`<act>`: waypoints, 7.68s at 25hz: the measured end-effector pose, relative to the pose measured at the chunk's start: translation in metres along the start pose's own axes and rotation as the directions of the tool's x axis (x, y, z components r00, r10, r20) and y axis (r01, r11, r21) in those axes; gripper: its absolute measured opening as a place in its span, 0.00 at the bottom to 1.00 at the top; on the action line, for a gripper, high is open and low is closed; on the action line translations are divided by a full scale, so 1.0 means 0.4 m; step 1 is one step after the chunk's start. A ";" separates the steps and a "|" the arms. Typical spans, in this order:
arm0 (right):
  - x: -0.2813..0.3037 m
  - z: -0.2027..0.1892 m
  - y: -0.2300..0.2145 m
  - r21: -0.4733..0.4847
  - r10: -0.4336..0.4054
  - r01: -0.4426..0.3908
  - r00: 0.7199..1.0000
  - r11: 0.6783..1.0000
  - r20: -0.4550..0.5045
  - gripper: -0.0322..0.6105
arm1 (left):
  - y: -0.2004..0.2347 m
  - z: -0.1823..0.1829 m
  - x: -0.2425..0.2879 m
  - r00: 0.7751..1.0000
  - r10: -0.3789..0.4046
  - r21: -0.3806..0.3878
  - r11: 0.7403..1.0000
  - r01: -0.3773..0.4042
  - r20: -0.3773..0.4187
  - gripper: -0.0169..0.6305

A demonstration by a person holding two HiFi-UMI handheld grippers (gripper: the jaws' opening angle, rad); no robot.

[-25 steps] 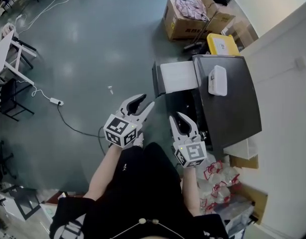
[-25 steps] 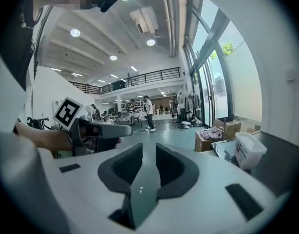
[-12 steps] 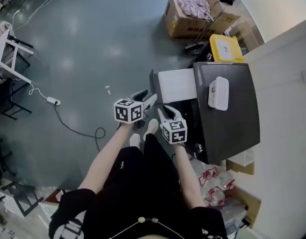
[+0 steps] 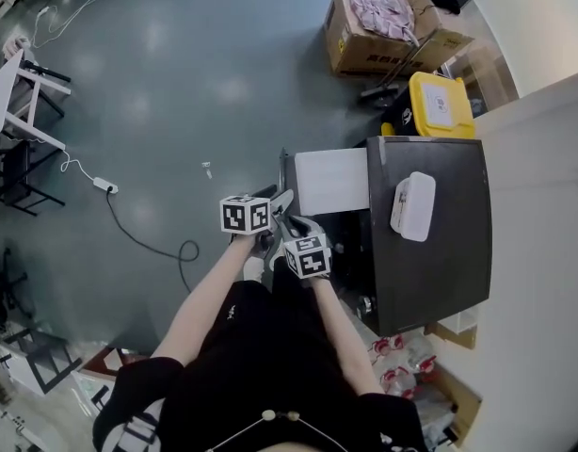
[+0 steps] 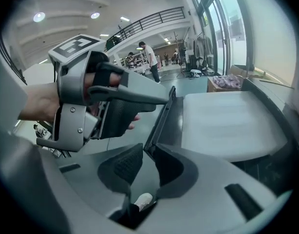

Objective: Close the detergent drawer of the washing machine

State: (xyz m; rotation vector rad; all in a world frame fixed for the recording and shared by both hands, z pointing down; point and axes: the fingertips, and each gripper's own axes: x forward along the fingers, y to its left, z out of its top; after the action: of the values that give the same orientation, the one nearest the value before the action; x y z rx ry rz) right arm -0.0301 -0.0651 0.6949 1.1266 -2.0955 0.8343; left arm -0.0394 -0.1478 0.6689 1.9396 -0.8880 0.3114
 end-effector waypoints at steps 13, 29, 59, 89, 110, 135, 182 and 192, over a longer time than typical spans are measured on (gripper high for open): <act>0.002 0.005 0.009 -0.111 -0.036 0.031 0.998 0.993 -0.045 0.12 | 0.006 -0.011 0.051 0.998 0.001 -0.017 1.000 -0.002 -0.056 0.32; -0.071 0.046 -0.002 -0.018 0.008 -0.008 1.000 1.000 0.010 0.11 | -0.044 0.013 0.044 0.998 -0.041 -0.030 0.999 0.039 -0.049 0.32; -0.150 0.020 -0.171 0.099 -0.170 0.165 0.984 0.981 0.053 0.11 | -0.177 0.006 0.175 0.976 -0.172 -0.015 0.985 0.172 -0.134 0.32; -0.239 -0.010 -0.357 0.213 -0.370 0.359 0.929 0.909 0.013 0.10 | -0.315 -0.004 0.329 0.934 -0.279 -0.026 0.960 0.280 -0.222 0.32; -0.267 -0.013 -0.408 0.312 -0.513 0.485 0.859 0.817 0.007 0.10 | -0.352 -0.003 0.371 0.924 -0.299 -0.057 0.954 0.294 -0.237 0.32; -0.297 -0.021 -0.461 0.362 -0.638 0.597 0.770 0.716 -0.007 0.11 | -0.396 0.003 0.414 0.927 -0.301 -0.092 0.953 0.288 -0.222 0.33; -0.374 0.062 -0.499 0.167 -0.661 0.640 0.729 0.750 0.178 0.06 | -0.477 0.032 0.386 0.862 -0.470 0.074 0.869 0.490 -0.190 0.24; -0.535 0.307 -0.408 0.256 -0.356 0.249 0.694 0.934 0.626 0.06 | -0.610 0.228 0.121 0.856 -0.517 0.663 0.647 0.375 0.020 0.05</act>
State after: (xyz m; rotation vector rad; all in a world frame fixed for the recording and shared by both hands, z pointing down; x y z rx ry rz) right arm 0.1816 -0.1272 0.4977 2.0351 -2.2983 0.4582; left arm 0.1514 -0.1762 0.4873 2.8083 -0.3941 0.1090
